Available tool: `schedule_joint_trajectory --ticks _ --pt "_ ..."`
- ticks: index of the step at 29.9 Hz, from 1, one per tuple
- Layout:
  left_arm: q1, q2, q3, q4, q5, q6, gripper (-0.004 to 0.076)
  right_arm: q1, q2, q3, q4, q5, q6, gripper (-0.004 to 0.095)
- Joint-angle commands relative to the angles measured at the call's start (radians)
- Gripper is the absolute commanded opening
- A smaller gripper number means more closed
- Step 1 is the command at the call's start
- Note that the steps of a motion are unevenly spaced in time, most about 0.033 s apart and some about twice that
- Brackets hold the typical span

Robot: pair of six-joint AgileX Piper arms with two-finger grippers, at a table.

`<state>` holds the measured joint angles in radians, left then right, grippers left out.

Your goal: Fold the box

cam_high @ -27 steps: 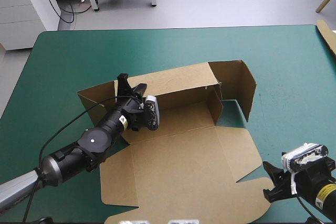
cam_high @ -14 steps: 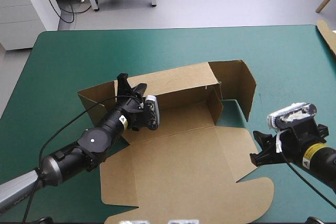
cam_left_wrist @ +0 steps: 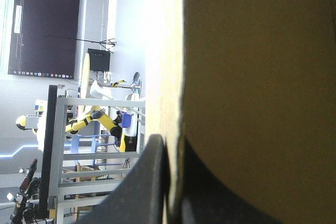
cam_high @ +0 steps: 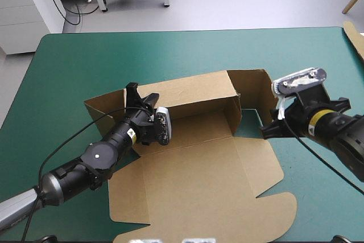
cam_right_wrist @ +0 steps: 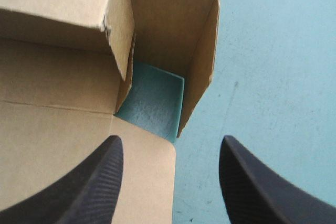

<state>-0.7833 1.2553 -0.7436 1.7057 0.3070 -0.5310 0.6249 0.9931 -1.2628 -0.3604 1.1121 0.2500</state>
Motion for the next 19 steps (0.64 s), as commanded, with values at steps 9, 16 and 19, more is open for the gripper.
schedule_joint_trajectory --ticks 9,16,19 --pt "-0.007 -0.019 0.007 -0.027 -0.045 -0.029 -0.0008 -0.290 0.276 -0.315 0.239 -0.057 -0.231 0.0511" --pt "-0.007 -0.021 0.007 -0.010 -0.045 -0.029 -0.0008 -0.403 0.494 -0.499 0.419 -0.042 -0.371 0.0512" --pt "-0.007 -0.021 0.007 -0.010 -0.045 -0.029 -0.0008 -0.403 0.578 -0.596 0.417 -0.027 -0.394 0.0512"
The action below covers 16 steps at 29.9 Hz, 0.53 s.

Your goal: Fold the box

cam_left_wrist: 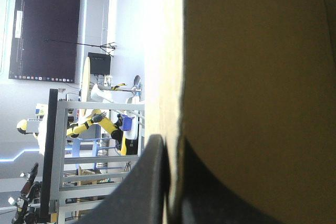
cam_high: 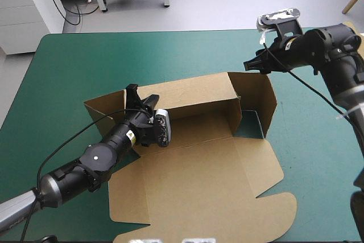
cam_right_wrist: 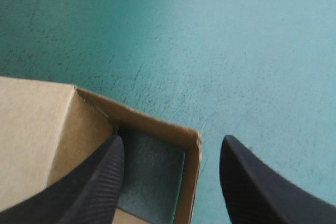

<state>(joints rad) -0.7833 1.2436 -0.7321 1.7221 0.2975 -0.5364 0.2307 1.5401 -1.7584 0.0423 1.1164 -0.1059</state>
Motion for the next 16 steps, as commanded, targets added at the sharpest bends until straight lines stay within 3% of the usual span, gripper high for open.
schedule_joint_trajectory --ticks 1,9,16 --pt "-0.007 -0.009 -0.005 -0.024 -0.036 -0.024 -0.0008 -0.009 0.060 -0.134 0.014 -0.027 -0.043 0.0512" --pt "-0.007 -0.009 -0.007 -0.018 -0.036 -0.024 -0.0008 -0.009 0.265 -0.345 0.014 0.051 -0.070 0.0512" --pt "-0.007 -0.009 -0.059 -0.018 -0.036 -0.029 -0.0008 -0.009 0.348 -0.358 0.028 0.053 -0.083 0.0512"
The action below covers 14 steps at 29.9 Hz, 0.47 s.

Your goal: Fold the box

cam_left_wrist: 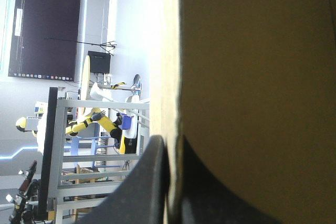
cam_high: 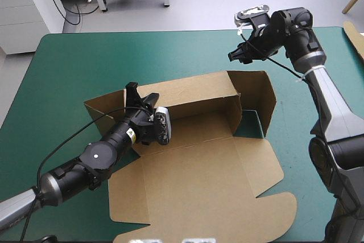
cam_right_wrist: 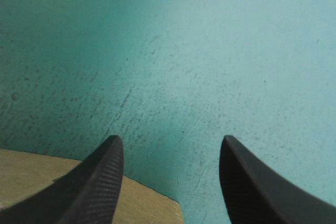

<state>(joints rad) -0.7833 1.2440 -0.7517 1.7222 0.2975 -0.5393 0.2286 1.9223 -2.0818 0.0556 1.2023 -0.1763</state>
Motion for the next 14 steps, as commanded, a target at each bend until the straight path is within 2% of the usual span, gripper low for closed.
schedule_joint_trajectory --ticks 1,14 --pt "-0.007 -0.010 -0.045 -0.018 -0.036 -0.026 -0.0008 -0.007 -0.028 -0.034 0.024 -0.033 -0.015 0.0511" --pt "-0.007 -0.008 -0.050 -0.018 -0.032 -0.026 -0.0008 -0.007 -0.035 0.044 0.049 -0.031 -0.038 0.0511"
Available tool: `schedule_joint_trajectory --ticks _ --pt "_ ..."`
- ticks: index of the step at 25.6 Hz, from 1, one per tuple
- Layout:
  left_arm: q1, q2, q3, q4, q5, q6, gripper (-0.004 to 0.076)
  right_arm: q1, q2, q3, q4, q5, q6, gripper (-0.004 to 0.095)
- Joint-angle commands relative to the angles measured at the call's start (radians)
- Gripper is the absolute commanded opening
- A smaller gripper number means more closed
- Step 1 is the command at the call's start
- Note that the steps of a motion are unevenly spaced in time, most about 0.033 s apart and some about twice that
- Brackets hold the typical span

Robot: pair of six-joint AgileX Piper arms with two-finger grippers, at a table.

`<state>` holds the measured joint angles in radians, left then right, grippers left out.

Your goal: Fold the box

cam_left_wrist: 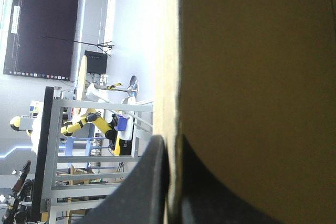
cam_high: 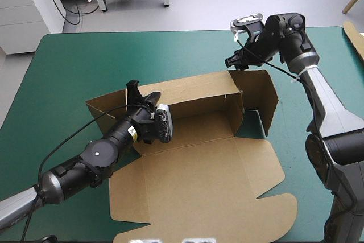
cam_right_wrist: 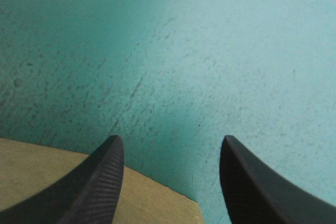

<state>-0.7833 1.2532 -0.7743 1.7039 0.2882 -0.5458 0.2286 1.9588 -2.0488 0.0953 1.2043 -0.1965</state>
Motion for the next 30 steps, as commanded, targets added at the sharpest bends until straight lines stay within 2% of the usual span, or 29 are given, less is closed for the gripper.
schedule_joint_trajectory --ticks 1,11,19,30 --pt "-0.007 -0.017 -0.028 0.000 -0.020 -0.020 -0.0008 -0.007 -0.080 0.026 0.010 -0.033 -0.018 0.0511" --pt "-0.007 -0.017 -0.028 0.000 -0.013 -0.020 -0.0008 -0.007 -0.170 0.139 0.018 -0.033 -0.018 0.0511" --pt "-0.007 -0.017 -0.028 0.000 -0.013 -0.020 -0.0008 -0.007 -0.226 0.282 0.128 -0.033 -0.069 0.0511" --pt "-0.007 -0.017 -0.018 0.000 -0.029 -0.020 -0.0008 -0.007 -0.389 0.483 0.141 -0.064 -0.080 0.0511"
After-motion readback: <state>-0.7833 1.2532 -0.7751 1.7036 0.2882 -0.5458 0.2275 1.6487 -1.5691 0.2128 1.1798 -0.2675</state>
